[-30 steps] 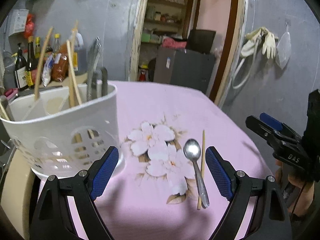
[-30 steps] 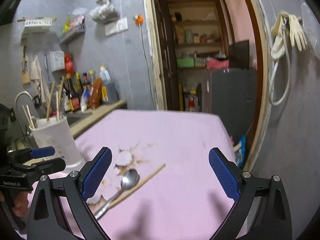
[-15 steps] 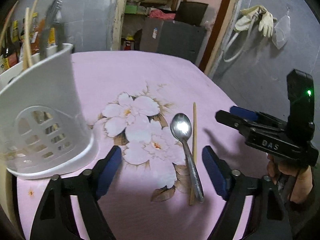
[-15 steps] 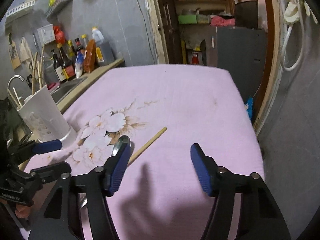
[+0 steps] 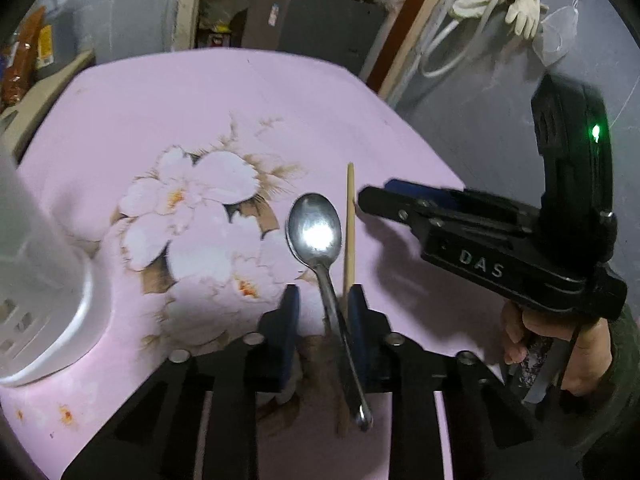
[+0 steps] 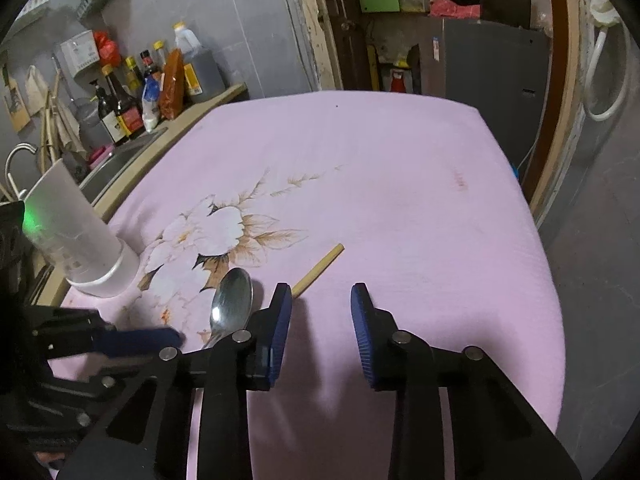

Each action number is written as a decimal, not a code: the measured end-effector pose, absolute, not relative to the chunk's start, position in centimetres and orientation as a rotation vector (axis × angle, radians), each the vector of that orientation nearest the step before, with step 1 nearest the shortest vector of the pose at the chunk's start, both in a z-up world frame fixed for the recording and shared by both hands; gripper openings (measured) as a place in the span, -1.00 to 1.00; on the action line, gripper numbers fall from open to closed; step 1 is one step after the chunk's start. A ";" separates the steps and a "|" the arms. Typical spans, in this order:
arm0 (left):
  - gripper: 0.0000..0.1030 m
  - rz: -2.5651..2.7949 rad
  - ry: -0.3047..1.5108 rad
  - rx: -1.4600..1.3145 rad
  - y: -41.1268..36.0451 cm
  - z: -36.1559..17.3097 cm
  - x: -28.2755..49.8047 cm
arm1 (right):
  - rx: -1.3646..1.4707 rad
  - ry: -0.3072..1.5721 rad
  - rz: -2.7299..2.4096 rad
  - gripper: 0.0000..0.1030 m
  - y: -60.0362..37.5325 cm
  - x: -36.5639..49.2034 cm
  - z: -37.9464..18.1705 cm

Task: Organize utensils
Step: 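Grasp the last spoon with the left tool while the right tool grasps the last chopstick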

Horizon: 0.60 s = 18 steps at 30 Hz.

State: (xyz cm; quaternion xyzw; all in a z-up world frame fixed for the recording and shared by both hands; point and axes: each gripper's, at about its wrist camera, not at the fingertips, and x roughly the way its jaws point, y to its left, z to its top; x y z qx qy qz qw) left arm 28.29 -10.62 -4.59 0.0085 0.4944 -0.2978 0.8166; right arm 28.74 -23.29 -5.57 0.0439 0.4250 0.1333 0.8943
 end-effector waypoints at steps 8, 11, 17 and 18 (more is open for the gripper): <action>-0.86 -0.609 1.130 0.035 -11.5 -5.0 29.8 | 0.109 0.916 0.265 -0.48 -22.9 30.3 -5.9; -0.86 -0.611 1.141 0.042 -11.7 -5.1 29.9 | 0.105 0.938 0.263 -0.48 -22.5 30.7 -6.1; -0.93 -0.575 1.136 -0.008 -10.9 -5.3 29.5 | 0.106 0.960 0.265 -0.70 -22.6 31.3 -6.2; -0.93 -0.568 1.133 -0.018 -10.7 -5.3 29.3 | 0.105 0.962 0.268 -0.73 -22.7 31.2 -6.2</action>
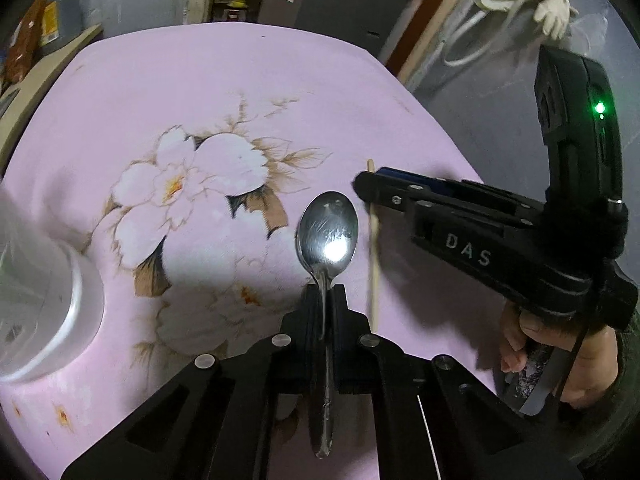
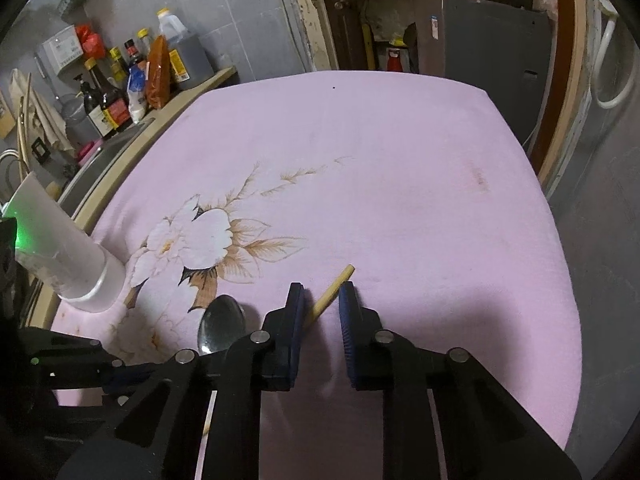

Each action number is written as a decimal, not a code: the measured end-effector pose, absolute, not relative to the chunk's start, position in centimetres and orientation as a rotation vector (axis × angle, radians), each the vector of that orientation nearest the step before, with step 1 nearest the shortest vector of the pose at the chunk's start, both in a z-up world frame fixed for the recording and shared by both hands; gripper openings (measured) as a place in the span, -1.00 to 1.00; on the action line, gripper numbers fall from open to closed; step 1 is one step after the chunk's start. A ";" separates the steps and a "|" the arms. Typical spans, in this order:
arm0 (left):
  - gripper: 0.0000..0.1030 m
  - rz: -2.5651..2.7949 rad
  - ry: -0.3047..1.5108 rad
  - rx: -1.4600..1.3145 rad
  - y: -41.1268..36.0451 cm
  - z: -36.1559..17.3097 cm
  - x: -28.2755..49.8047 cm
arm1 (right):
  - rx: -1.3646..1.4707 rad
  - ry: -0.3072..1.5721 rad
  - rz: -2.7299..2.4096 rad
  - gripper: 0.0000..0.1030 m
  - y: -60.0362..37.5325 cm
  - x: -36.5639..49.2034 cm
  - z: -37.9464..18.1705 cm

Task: Organize utensils
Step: 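Grasp the last spoon with the left tool while the right tool grasps the last chopstick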

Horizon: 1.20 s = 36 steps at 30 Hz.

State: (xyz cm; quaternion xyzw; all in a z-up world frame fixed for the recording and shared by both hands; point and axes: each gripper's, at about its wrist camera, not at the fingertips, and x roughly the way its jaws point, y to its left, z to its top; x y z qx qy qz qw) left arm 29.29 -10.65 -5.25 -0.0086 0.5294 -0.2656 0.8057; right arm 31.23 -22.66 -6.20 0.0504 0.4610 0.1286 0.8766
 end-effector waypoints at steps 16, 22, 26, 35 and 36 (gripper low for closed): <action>-0.93 -0.555 1.178 -0.051 -6.4 -4.2 25.9 | 0.009 1.067 0.390 -0.82 -20.9 27.0 -6.0; -0.93 -0.544 1.154 -0.024 -7.2 -4.0 25.3 | -0.017 1.101 0.379 -0.79 -20.3 26.8 -5.9; -0.93 -0.541 1.151 -0.036 -8.2 -4.3 25.7 | 0.003 1.141 0.394 -0.58 -20.4 26.3 -5.5; -0.95 -0.532 1.150 -0.099 -6.5 -4.4 25.1 | -0.056 1.098 0.362 -0.57 -19.8 23.9 -5.8; -0.95 -0.531 1.147 -0.089 -6.5 -4.4 25.0 | -0.074 1.090 0.355 -0.57 -19.5 23.7 -5.8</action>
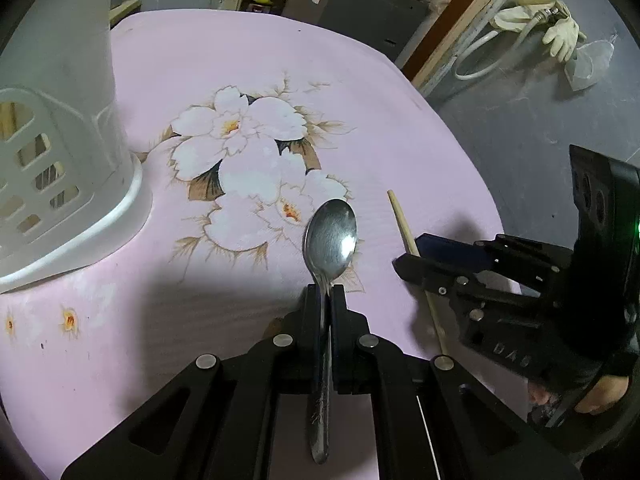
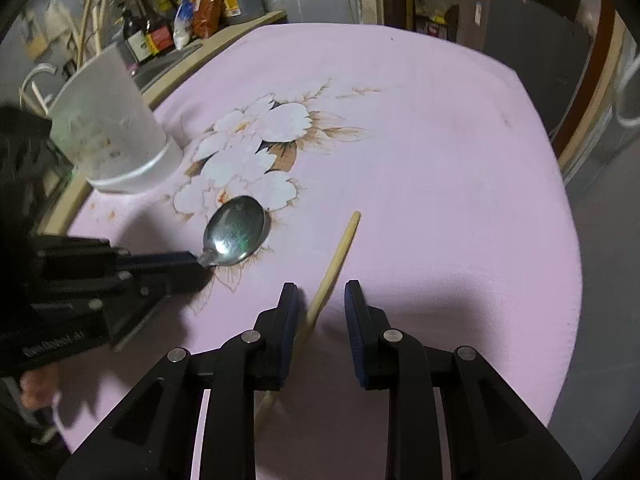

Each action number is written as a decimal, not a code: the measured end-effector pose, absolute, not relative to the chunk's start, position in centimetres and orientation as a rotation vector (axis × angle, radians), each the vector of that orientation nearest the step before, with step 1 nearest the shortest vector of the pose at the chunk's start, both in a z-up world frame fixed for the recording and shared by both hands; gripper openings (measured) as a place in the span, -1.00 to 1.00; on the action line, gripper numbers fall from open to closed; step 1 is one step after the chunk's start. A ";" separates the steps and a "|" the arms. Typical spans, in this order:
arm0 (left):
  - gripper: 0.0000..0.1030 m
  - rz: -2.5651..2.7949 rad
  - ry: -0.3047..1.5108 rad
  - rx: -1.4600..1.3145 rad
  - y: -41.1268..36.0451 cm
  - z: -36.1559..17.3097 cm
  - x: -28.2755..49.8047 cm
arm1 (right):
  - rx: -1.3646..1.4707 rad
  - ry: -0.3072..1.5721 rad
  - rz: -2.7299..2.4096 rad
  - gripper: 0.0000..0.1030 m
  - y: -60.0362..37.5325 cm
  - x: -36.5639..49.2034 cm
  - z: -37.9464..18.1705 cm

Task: Organize utensils
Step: 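Grasp the last spoon with the left tool while the right tool grasps the last chopstick, then lift the held spoon and chopstick up and carry both over the white caddy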

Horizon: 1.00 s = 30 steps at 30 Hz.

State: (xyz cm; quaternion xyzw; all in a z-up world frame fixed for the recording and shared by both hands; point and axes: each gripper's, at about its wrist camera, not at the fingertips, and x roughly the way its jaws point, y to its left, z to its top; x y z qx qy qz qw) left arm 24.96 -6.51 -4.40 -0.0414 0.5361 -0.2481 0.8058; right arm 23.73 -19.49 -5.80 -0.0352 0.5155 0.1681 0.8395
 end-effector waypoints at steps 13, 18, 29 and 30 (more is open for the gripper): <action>-1.00 -0.503 1.002 -0.084 -6.3 -2.7 22.6 | 0.250 1.009 0.405 -0.94 -22.7 23.8 -5.5; -1.00 -0.464 0.830 -0.091 -5.2 -1.2 20.5 | 0.287 0.749 0.468 -0.94 -22.3 20.8 -3.7; -1.00 -0.397 0.522 -0.150 -3.3 2.5 19.4 | 0.176 0.271 0.471 -0.94 -18.5 16.9 1.2; -1.00 -0.390 0.505 -0.155 -2.9 2.8 19.5 | 0.174 0.237 0.481 -0.94 -18.0 16.9 1.8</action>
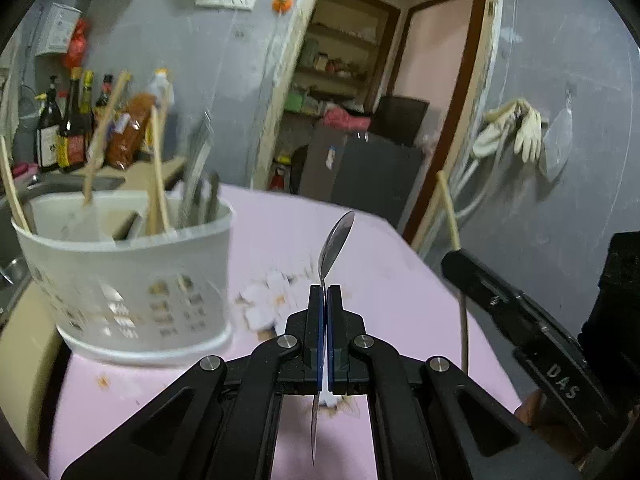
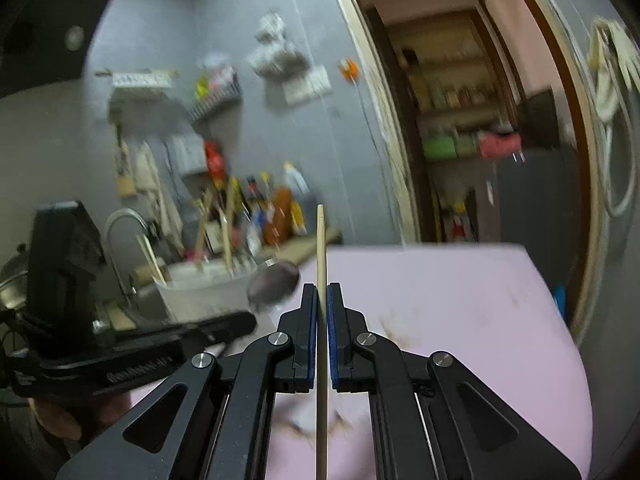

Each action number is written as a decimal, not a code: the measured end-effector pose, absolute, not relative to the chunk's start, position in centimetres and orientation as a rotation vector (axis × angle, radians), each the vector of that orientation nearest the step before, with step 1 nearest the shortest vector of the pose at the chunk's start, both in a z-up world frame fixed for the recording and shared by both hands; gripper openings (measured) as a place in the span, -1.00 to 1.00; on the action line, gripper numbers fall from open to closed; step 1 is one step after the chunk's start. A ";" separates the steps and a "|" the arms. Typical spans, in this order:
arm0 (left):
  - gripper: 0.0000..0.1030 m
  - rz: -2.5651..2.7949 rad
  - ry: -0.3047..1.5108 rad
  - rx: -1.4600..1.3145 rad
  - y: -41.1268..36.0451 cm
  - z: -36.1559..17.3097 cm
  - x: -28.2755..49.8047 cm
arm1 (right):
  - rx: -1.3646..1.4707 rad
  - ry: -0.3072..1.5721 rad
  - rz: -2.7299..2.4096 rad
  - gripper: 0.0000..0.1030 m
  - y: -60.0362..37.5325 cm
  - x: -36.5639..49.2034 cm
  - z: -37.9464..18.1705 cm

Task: Organize utensils
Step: 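Lift the held spoon and chopstick up and carry both over the white caddy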

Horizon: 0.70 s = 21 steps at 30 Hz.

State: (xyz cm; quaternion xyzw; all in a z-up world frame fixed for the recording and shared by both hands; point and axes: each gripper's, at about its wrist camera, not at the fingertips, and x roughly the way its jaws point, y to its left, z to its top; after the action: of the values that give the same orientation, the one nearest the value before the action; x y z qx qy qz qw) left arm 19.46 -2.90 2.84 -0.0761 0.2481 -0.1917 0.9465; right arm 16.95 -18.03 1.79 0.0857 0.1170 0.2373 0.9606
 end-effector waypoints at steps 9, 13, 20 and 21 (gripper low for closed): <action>-1.00 -0.308 0.325 -0.212 2.2 7.0 19.5 | 0.176 0.043 0.559 -0.94 -14.1 19.2 6.3; -1.00 -0.257 0.258 -0.226 4.7 8.8 20.0 | 0.198 0.005 0.577 -0.94 -12.5 20.6 7.3; -1.00 -0.180 0.177 -0.253 9.9 10.7 20.8 | 0.247 -0.038 0.621 -0.94 -9.6 22.8 8.5; -1.00 -0.172 0.169 -0.264 10.5 10.8 21.1 | 0.255 -0.047 0.633 -0.94 -9.3 23.0 8.7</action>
State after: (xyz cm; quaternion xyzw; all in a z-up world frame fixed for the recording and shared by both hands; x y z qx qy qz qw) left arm 21.12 10.52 10.82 -0.1311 0.0840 -0.0854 0.9841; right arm 23.05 -9.29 8.71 0.1248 -0.0231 0.3102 0.9421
